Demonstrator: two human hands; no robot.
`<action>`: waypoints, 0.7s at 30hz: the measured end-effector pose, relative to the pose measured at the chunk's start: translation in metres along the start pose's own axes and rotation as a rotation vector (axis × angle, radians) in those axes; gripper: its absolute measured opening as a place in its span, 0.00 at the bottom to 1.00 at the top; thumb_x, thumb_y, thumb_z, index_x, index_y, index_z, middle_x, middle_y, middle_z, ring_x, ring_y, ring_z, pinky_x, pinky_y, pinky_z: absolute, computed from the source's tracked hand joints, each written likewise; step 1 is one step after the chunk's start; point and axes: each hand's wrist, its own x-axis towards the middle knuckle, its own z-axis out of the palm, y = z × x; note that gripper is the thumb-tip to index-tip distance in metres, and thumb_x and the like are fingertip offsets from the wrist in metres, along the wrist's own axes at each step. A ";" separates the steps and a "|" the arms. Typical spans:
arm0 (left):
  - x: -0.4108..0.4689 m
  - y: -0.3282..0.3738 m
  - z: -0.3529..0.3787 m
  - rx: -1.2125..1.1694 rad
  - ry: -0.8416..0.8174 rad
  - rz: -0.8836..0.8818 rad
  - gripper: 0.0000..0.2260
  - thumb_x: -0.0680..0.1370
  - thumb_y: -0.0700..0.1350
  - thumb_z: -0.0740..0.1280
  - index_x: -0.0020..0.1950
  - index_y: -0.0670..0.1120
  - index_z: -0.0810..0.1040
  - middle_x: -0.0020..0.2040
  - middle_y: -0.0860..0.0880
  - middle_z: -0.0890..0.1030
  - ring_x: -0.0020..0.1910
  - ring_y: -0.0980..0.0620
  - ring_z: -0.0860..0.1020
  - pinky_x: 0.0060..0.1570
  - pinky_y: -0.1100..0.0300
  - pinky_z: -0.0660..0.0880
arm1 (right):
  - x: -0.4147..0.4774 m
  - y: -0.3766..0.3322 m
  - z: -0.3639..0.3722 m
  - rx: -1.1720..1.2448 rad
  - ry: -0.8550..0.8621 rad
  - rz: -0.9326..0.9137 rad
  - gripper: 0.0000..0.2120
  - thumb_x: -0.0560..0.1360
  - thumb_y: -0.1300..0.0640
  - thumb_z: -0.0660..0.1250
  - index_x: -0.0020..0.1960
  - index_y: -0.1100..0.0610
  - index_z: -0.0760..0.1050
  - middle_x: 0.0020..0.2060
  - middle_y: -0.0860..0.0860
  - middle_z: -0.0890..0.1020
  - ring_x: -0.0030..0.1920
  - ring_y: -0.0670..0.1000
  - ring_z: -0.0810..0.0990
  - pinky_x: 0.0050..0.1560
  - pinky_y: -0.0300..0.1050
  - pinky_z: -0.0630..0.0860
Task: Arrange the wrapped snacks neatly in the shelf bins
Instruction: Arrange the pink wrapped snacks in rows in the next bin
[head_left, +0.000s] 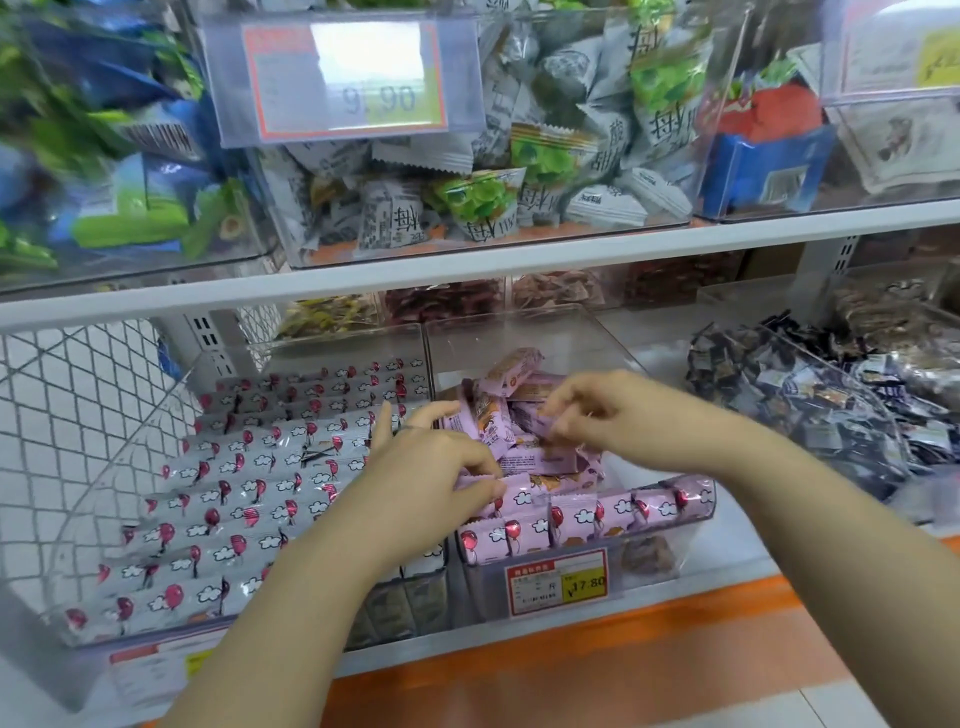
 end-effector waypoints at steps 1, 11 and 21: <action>0.001 -0.001 0.001 0.000 0.001 0.004 0.08 0.77 0.55 0.63 0.39 0.59 0.77 0.51 0.61 0.79 0.73 0.61 0.52 0.71 0.45 0.34 | 0.004 0.006 -0.007 -0.048 0.044 0.014 0.09 0.77 0.55 0.64 0.57 0.54 0.75 0.47 0.48 0.82 0.47 0.50 0.81 0.54 0.49 0.77; 0.002 0.000 0.002 0.004 0.006 0.000 0.07 0.77 0.54 0.63 0.43 0.56 0.79 0.56 0.59 0.78 0.73 0.61 0.51 0.72 0.46 0.35 | 0.048 0.022 0.011 -0.427 0.034 0.151 0.23 0.71 0.45 0.71 0.56 0.61 0.73 0.50 0.57 0.80 0.51 0.57 0.78 0.44 0.44 0.72; 0.001 0.000 0.001 -0.019 -0.001 -0.002 0.07 0.77 0.54 0.63 0.44 0.56 0.80 0.58 0.59 0.77 0.73 0.61 0.52 0.72 0.47 0.35 | 0.012 0.004 -0.018 -0.313 0.379 0.133 0.12 0.70 0.53 0.69 0.51 0.56 0.79 0.44 0.52 0.82 0.46 0.54 0.79 0.45 0.42 0.75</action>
